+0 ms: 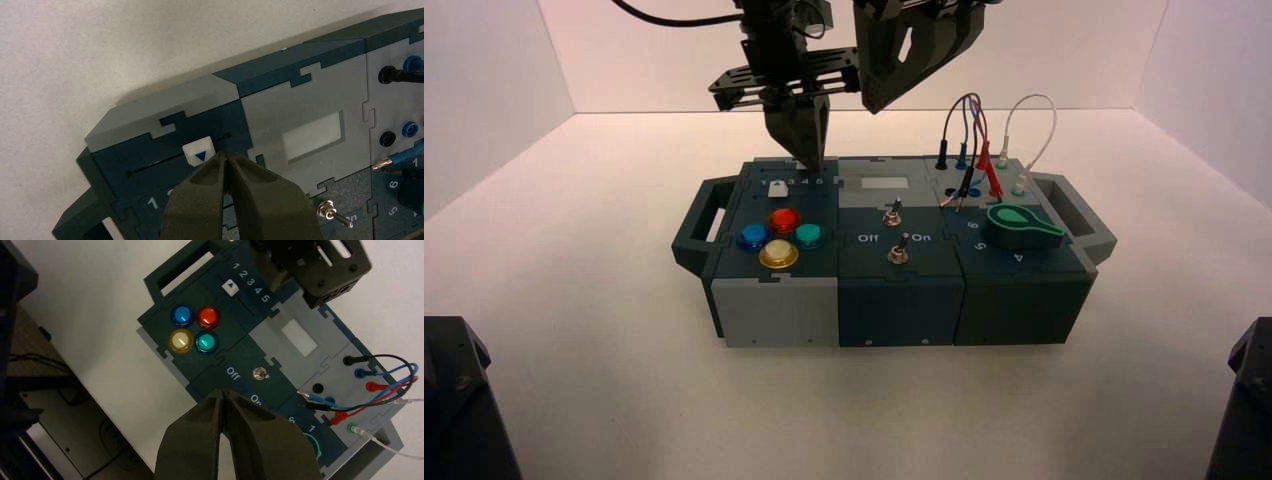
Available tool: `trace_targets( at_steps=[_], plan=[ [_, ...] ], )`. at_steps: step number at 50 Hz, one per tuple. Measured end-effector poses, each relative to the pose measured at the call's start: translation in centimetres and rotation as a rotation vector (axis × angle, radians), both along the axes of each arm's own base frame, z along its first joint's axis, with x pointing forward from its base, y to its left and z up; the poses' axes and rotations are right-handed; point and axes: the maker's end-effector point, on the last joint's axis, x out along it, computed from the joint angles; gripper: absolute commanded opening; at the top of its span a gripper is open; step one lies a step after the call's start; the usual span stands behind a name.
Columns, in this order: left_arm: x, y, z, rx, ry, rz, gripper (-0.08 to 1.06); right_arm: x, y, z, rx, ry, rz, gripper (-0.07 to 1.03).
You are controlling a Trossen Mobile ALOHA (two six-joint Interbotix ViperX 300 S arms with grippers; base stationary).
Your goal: Move the top slider to position 2.
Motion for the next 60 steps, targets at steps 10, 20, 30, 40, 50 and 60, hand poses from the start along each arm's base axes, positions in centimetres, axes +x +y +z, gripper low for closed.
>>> trace_targets(
  at_steps=[10,20,30,40,50,60],
  plan=[
    [-0.1,0.6,0.1,0.005,-0.002,0.004,-0.03,-0.1,0.1,0.0,0.000,0.000,0.005,-0.02],
    [-0.3,1.6,0.1,0.011,0.003,0.022,-0.03,-0.3,0.2,0.0,0.000,0.000,0.011,-0.02],
    [-0.3,2.0,0.3,0.011,-0.004,0.022,-0.03,-0.3,0.2,0.0,0.000,0.000,0.012,-0.02],
    [-0.2,1.7,0.8,-0.006,-0.010,0.028,-0.03,-0.3,0.2,-0.1,-0.003,0.001,0.012,-0.02],
    [0.2,1.0,1.3,-0.027,-0.017,0.035,-0.03,-0.3,0.3,-0.3,-0.010,0.004,0.012,-0.02],
    [0.2,-0.3,0.6,-0.026,-0.006,0.013,-0.03,-0.3,0.4,-0.4,-0.013,0.006,0.012,-0.02]
  ],
)
